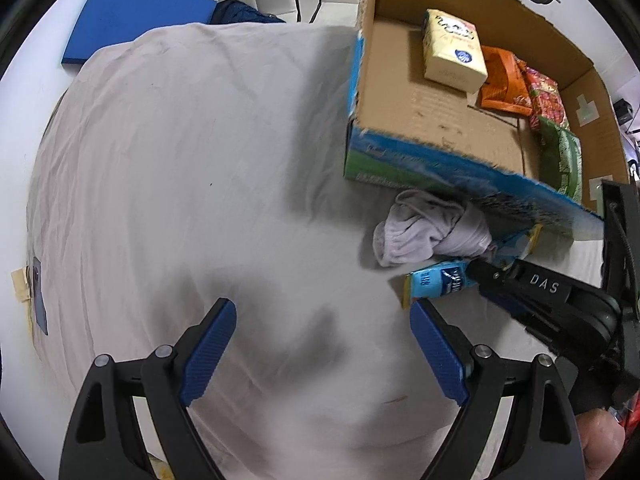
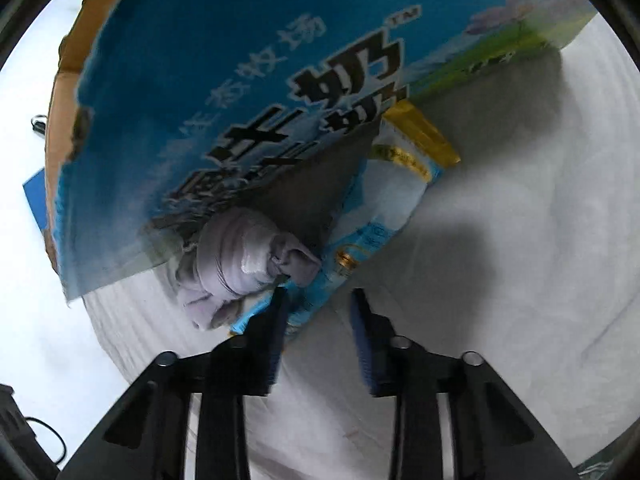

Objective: Organize soft objects
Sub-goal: 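Grasp the blue milk tube with the right tool while the left tool grasps the lilac cloth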

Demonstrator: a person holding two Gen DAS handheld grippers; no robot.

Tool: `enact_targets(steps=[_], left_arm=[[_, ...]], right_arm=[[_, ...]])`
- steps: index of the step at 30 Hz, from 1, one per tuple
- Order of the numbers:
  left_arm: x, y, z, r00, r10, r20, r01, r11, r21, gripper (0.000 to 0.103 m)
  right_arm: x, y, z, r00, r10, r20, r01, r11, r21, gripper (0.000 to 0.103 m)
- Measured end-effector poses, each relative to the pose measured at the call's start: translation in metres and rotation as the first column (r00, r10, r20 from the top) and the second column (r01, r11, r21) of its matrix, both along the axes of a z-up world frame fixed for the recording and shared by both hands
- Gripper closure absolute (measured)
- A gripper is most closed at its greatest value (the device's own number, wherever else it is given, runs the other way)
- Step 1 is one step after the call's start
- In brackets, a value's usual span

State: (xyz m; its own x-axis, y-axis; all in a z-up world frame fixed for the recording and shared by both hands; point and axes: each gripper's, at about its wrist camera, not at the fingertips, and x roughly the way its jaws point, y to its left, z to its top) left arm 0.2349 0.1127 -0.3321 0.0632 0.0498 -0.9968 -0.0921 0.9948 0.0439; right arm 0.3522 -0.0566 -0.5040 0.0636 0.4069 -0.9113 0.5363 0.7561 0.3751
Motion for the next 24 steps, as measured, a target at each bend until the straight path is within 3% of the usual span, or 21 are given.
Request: enact_targets(steps=[2, 8, 16, 24], left_arm=[[-0.001, 0.001, -0.003, 1.000, 0.000, -0.005, 0.000, 1.000, 0.001, 0.014], [0.001, -0.004, -0.009, 1.000, -0.023, -0.013, 0.022, 1.000, -0.015, 0.014], [0.023, -0.039, -0.034, 0.994, -0.107, -0.012, 0.107, 0.994, -0.024, 0.014], [0.047, -0.072, -0.067, 0.988, -0.154, -0.030, 0.150, 0.981, -0.121, 0.014]], right_arm=[[-0.002, 0.002, 0.000, 1.000, 0.005, 0.014, -0.005, 1.000, -0.009, 0.083], [-0.019, -0.003, -0.001, 0.999, 0.031, -0.010, -0.031, 0.999, -0.011, 0.092], [-0.058, -0.045, 0.015, 0.999, 0.046, -0.017, -0.047, 0.997, -0.063, 0.095], [-0.060, -0.083, 0.021, 1.000, 0.015, -0.001, -0.015, 0.988, -0.155, 0.095]])
